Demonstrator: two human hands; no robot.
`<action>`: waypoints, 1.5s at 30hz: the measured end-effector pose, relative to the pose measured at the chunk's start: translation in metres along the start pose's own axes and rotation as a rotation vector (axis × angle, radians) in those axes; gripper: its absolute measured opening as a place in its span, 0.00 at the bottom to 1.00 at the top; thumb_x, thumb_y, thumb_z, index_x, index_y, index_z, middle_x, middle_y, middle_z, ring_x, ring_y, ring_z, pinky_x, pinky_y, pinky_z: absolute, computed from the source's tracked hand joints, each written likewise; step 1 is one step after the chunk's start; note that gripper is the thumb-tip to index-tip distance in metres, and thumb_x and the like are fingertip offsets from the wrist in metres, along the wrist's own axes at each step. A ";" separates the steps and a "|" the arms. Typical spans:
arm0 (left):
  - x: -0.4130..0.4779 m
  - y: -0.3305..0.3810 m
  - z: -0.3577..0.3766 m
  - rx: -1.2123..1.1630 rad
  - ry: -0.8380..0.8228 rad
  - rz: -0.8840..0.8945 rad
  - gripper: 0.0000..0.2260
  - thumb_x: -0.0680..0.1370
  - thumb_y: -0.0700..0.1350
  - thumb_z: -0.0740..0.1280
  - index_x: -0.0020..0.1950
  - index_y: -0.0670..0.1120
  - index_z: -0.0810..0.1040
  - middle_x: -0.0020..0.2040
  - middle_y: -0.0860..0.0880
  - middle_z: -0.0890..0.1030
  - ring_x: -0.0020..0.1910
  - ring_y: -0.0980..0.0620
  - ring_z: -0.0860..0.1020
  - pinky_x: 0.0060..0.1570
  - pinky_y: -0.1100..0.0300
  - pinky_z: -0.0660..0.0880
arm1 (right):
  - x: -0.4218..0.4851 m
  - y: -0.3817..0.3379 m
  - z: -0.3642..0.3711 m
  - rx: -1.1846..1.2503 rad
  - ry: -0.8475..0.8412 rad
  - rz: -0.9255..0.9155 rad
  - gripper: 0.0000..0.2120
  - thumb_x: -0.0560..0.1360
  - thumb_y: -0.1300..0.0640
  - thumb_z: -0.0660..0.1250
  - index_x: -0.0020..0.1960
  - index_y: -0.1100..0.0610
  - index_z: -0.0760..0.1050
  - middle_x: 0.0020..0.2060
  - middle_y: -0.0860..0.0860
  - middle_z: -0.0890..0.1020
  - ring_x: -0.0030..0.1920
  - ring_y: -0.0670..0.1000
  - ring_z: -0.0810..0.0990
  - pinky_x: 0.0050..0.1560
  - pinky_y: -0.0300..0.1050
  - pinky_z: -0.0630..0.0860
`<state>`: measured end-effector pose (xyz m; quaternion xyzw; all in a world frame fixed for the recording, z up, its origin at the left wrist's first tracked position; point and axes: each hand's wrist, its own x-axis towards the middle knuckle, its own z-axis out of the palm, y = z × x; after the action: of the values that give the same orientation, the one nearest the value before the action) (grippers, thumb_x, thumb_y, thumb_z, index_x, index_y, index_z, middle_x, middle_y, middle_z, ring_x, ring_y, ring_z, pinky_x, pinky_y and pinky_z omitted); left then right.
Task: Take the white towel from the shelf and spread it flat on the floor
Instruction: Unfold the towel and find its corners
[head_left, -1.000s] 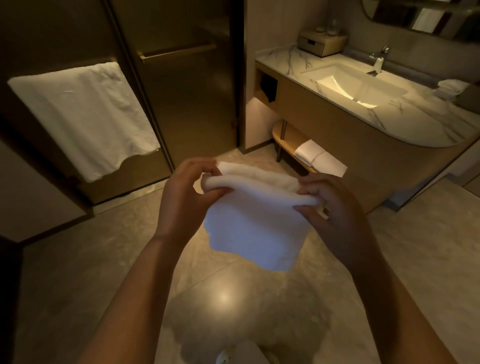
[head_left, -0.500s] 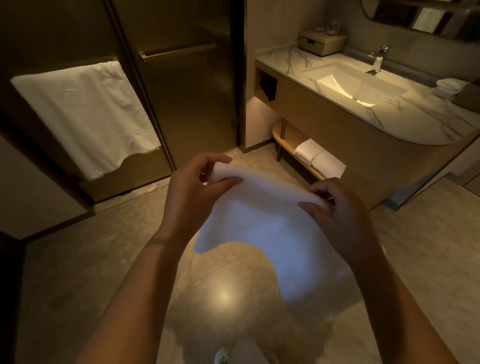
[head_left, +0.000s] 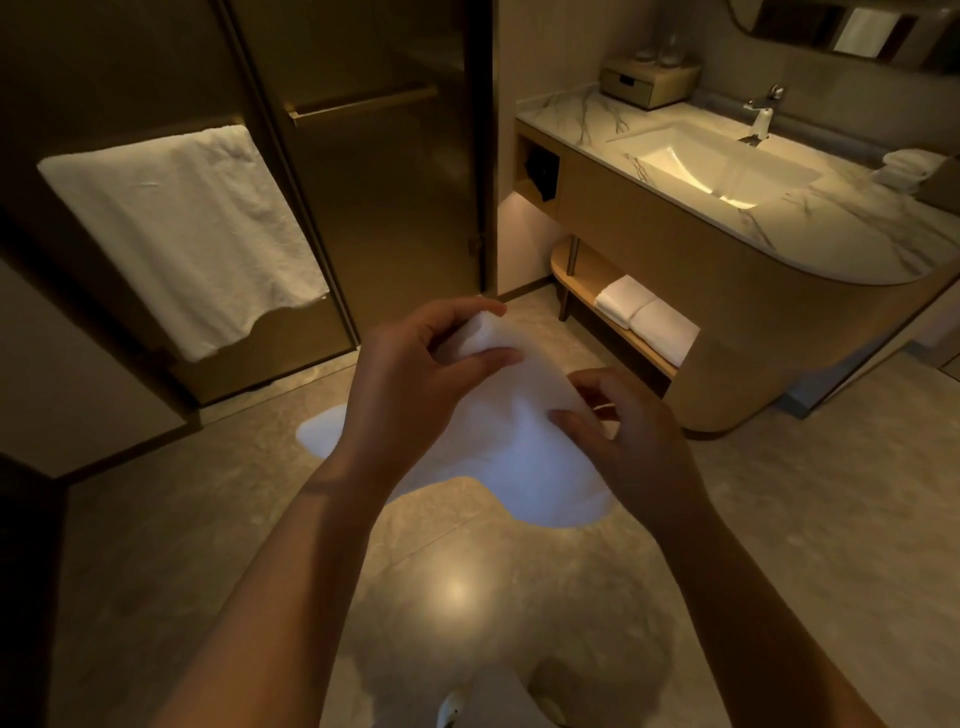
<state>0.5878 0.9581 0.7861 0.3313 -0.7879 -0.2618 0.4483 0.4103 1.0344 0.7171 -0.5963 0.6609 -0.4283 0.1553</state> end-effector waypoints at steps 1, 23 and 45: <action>-0.001 0.000 0.000 0.010 -0.004 0.005 0.14 0.71 0.42 0.74 0.56 0.47 0.80 0.49 0.57 0.81 0.50 0.62 0.79 0.47 0.73 0.73 | 0.002 -0.004 0.003 0.019 0.006 -0.015 0.10 0.75 0.51 0.67 0.55 0.51 0.75 0.47 0.44 0.79 0.47 0.42 0.77 0.47 0.41 0.76; -0.015 -0.024 -0.007 -0.050 0.017 -0.109 0.08 0.72 0.49 0.72 0.49 0.59 0.78 0.43 0.65 0.81 0.44 0.62 0.79 0.41 0.71 0.73 | 0.013 -0.047 0.000 0.178 0.085 -0.037 0.11 0.74 0.46 0.62 0.56 0.45 0.74 0.50 0.42 0.79 0.51 0.40 0.78 0.47 0.41 0.78; -0.010 -0.030 -0.009 0.186 -0.171 -0.005 0.07 0.74 0.49 0.70 0.51 0.50 0.81 0.43 0.58 0.80 0.43 0.60 0.75 0.42 0.75 0.67 | 0.023 -0.052 0.002 0.111 0.163 -0.068 0.09 0.74 0.48 0.61 0.54 0.44 0.72 0.46 0.32 0.75 0.50 0.34 0.74 0.45 0.35 0.72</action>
<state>0.6079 0.9451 0.7632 0.3499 -0.8433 -0.2160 0.3461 0.4408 1.0167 0.7621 -0.5720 0.6260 -0.5164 0.1192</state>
